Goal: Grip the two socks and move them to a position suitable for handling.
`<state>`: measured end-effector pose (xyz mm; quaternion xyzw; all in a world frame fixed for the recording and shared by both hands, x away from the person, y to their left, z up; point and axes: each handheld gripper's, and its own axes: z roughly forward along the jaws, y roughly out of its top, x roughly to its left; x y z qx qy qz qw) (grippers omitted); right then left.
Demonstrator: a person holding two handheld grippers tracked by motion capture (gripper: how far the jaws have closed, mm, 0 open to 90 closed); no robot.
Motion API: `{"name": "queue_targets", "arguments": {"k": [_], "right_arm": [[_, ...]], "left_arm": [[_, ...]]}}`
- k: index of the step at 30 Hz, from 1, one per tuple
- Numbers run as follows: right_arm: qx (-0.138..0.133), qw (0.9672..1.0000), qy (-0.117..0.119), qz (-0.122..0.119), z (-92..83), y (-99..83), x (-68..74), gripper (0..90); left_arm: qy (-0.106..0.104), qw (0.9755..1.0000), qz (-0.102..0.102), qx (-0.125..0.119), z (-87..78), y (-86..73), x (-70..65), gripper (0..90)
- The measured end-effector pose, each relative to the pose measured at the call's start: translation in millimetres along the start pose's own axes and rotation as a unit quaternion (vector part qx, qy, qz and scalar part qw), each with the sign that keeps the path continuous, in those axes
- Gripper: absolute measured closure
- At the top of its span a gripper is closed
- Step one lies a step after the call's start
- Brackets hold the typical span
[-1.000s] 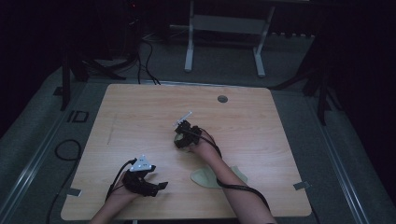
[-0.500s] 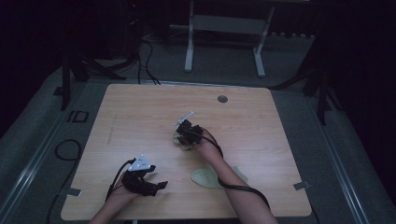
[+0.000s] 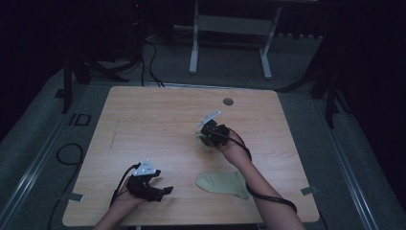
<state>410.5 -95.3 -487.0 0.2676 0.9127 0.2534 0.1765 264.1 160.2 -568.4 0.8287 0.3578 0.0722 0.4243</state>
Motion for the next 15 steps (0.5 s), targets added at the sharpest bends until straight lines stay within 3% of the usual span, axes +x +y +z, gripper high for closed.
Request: {"name": "queue_targets", "arguments": {"k": [3, 7, 15], "right_arm": [[0.004, 0.9999, -0.013, 0.01, -8.4, -13.9, -5.7, 77.9], [0.004, 0.9995, -0.008, 0.029, -8.7, -32.8, -8.0, 77.8], [0.025, 0.9986, 0.017, 0.044, 25.2, -49.3, 5.3, 77.0]], "left_arm": [[-0.001, 1.0, -0.002, 0.0, 0.6, 0.7, -0.1, 15.3], [-0.003, 1.0, -0.006, -0.002, 0.7, 2.4, -1.7, 15.3], [-0.005, 1.0, -0.001, 0.004, 4.7, 8.1, -5.4, 15.6]]}}
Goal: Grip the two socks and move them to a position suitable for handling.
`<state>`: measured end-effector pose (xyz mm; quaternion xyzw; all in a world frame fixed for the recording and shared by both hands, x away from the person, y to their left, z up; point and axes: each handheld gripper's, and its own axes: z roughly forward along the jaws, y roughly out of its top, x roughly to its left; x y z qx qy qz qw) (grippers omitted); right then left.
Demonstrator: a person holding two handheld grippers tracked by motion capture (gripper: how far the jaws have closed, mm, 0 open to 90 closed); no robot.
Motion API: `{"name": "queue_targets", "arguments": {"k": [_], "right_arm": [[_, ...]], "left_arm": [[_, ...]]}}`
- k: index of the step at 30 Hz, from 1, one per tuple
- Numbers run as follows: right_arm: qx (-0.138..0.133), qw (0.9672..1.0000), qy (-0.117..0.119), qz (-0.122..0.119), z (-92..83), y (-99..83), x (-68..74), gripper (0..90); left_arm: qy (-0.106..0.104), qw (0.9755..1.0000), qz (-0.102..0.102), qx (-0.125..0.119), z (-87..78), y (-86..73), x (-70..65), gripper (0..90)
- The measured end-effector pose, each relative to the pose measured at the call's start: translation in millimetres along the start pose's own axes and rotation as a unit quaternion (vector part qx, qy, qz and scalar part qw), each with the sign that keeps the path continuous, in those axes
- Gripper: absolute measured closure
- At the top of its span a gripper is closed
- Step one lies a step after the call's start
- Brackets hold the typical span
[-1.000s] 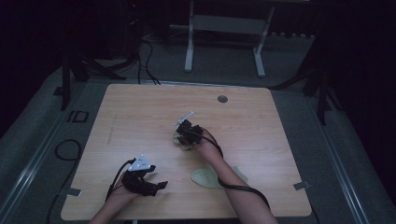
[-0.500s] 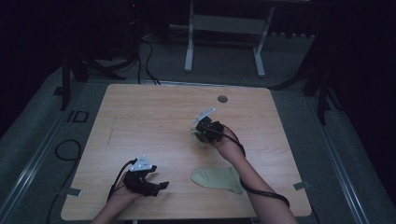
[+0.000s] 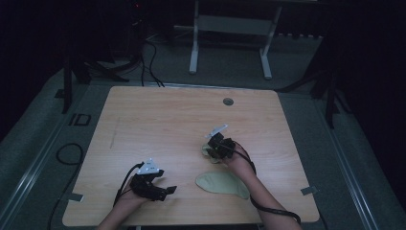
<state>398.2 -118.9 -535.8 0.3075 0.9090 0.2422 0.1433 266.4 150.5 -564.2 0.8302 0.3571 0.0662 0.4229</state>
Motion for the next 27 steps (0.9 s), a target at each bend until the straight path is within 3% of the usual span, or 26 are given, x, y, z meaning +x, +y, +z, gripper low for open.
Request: {"name": "queue_targets", "arguments": {"k": [4, 9, 11, 16, 18, 21, 25, 27], "right_arm": [[-0.005, 1.0, -0.003, 0.003, 6.8, -5.8, 4.5, 73.3], [-0.011, 0.9999, -0.003, -0.002, 6.7, -6.8, 9.1, 61.0], [-0.012, 0.9999, 0.011, 0.003, 7.0, -7.4, 9.5, 50.8], [-0.013, 0.9996, 0.024, 0.0, -2.5, -2.7, 5.6, 43.6], [-0.023, 0.9993, 0.028, 0.007, -14.2, 0.0, 0.5, 42.9], [-0.048, 0.9984, 0.023, 0.017, -31.6, 1.6, -6.6, 53.8], [-0.046, 0.9981, 0.03, 0.029, -30.4, -2.3, -10.0, 62.9], [-0.04, 0.9979, 0.036, 0.036, -25.5, -4.6, -10.5, 64.1]], "left_arm": [[-0.002, 1.0, 0.003, 0.0, 2.5, 4.4, -0.3, 15.6], [-0.005, 0.9999, 0.009, 0.001, 7.8, 15.9, 0.0, 15.7], [-0.007, 0.9998, 0.017, -0.003, 11.7, 25.3, -0.8, 15.7], [0.007, 0.9988, 0.047, -0.004, 19.6, 51.9, -1.5, 17.5], [0.008, 0.9983, 0.056, -0.015, 21.7, 63.8, -3.4, 23.7], [0.019, 0.9966, 0.075, -0.028, 27.5, 81.1, -5.3, 43.7], [0.026, 0.9965, 0.072, -0.032, 44.2, 100.8, -3.3, 70.7], [0.03, 0.9966, 0.074, -0.017, 57.0, 108.2, -2.5, 80.0]]}}
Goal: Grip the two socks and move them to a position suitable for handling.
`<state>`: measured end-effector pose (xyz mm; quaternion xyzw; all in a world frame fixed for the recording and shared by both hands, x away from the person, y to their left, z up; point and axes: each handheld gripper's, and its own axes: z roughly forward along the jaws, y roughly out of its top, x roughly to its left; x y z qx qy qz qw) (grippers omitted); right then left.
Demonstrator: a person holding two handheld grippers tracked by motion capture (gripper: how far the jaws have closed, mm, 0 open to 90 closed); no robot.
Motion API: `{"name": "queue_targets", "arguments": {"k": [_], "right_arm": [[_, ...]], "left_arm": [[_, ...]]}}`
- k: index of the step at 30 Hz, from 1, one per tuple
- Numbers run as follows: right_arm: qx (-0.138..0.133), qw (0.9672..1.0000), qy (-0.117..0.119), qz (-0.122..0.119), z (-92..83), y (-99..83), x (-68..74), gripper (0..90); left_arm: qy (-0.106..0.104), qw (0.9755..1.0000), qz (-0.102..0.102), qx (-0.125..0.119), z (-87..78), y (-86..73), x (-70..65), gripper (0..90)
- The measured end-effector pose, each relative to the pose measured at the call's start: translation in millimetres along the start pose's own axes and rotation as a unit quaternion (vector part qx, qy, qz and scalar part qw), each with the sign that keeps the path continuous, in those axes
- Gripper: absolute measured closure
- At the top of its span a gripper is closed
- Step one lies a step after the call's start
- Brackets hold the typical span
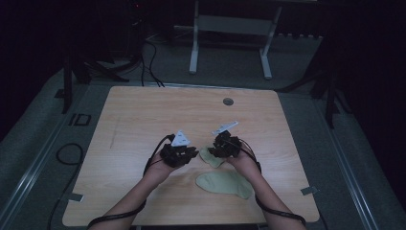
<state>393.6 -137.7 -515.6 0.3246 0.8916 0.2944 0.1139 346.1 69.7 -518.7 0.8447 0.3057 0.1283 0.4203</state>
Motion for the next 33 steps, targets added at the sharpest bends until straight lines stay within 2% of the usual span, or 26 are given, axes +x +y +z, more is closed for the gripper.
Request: {"name": "queue_targets", "arguments": {"k": [3, 6, 9, 11, 15, 20, 28, 33], "right_arm": [[0.001, 0.9999, 0.008, 0.006, 5.1, -1.8, -0.9, 64.3], [0.007, 0.9998, 0.013, 0.01, 9.9, -1.9, -2.1, 64.3], [0.019, 0.9997, 0.014, 0.007, 15.7, -3.1, -2.2, 64.5], [0.021, 0.9996, 0.016, 0.007, 17.8, -4.5, -2.3, 67.9], [0.032, 0.9992, 0.023, -0.001, 21.0, -7.1, -2.2, 79.9], [0.033, 0.9991, 0.021, -0.014, 16.9, -6.6, -1.0, 86.0], [0.008, 0.9998, 0.013, -0.016, -12.5, -4.9, -10.0, 86.7], [-0.006, 0.9999, 0.007, 0.006, -30.8, -13.2, -26.5, 86.7]], "left_arm": [[-0.002, 0.9998, 0.004, 0.018, 19.4, 5.5, -0.2, 88.9], [-0.007, 0.999, 0.012, 0.042, 35.8, 7.2, -0.8, 89.2], [-0.007, 0.9975, 0.009, 0.07, 48.8, 5.0, 1.4, 89.3], [-0.013, 0.9967, 0.002, 0.081, 54.3, 2.2, 2.6, 89.3], [-0.01, 0.9956, 0.0, 0.093, 59.3, -3.8, 4.5, 89.3], [-0.014, 0.9957, -0.002, 0.091, 58.8, -4.6, 6.0, 89.3], [-0.016, 0.996, -0.006, 0.088, 59.3, -4.9, 6.6, 89.4], [-0.019, 0.9958, 0.004, 0.09, 59.2, -4.5, 8.1, 89.4]]}}
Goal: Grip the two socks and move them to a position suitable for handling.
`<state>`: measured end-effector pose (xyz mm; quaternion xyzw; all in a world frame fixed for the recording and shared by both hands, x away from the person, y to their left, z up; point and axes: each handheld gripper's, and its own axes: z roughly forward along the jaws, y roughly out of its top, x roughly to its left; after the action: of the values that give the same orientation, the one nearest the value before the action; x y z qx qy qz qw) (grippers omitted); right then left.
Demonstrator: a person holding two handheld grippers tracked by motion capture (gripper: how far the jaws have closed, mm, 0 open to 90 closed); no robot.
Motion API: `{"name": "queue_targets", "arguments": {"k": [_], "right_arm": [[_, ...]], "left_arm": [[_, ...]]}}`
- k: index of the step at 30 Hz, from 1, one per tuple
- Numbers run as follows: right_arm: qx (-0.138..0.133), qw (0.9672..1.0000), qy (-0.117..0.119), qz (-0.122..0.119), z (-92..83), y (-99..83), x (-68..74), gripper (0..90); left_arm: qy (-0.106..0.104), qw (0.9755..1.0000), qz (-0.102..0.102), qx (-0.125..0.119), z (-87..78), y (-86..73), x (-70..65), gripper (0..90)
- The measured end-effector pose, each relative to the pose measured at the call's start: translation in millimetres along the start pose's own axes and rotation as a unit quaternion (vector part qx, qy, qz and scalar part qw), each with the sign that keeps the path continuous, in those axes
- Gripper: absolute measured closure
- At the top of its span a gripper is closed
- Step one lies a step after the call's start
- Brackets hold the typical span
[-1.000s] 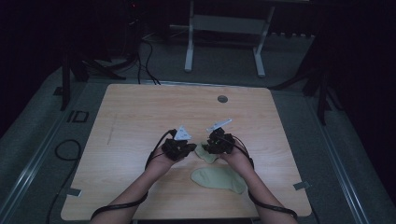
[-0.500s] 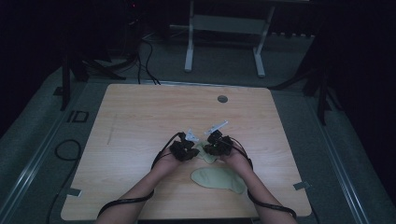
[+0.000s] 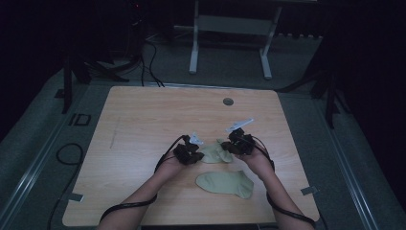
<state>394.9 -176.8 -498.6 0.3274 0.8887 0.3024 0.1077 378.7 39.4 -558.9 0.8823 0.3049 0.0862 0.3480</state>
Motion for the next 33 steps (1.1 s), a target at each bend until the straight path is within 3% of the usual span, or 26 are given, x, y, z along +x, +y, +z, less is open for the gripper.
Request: {"name": "queue_targets", "arguments": {"k": [6, 12, 15, 18, 24, 27, 33], "right_arm": [[-0.004, 0.9992, -0.009, 0.037, -12.5, -15.6, -24.1, 86.7], [0.001, 0.998, -0.023, 0.06, -16.2, -31.3, -40.6, 86.5], [0.005, 0.9976, -0.026, 0.063, -16.9, -37.1, -44.6, 85.7], [0.006, 0.9968, -0.032, 0.072, -20.2, -40.6, -49.9, 78.7], [-0.027, 0.996, -0.035, 0.078, -34.1, -35.7, -50.5, 78.6], [-0.022, 0.9967, -0.033, 0.072, -25.8, -36.1, -47.2, 85.8], [0.018, 0.9968, -0.022, 0.075, 6.5, -47.5, -45.1, 88.4]], "left_arm": [[0.001, 0.9999, 0.006, 0.009, -1.3, 1.1, 4.0, 89.4], [0.0, 0.9998, 0.012, 0.014, -1.0, 2.6, 4.7, 89.3], [0.0, 0.9998, 0.015, 0.014, -0.7, 3.1, 4.9, 89.4], [-0.002, 0.9998, 0.014, 0.015, -0.5, 3.5, 5.0, 89.3], [-0.001, 0.9998, 0.015, 0.012, -0.2, 3.6, 5.1, 89.4], [-0.005, 0.9998, 0.012, 0.013, -0.1, 3.5, 6.1, 89.3], [-0.01, 0.9998, 0.014, 0.013, -0.6, 2.9, 8.4, 89.3]]}}
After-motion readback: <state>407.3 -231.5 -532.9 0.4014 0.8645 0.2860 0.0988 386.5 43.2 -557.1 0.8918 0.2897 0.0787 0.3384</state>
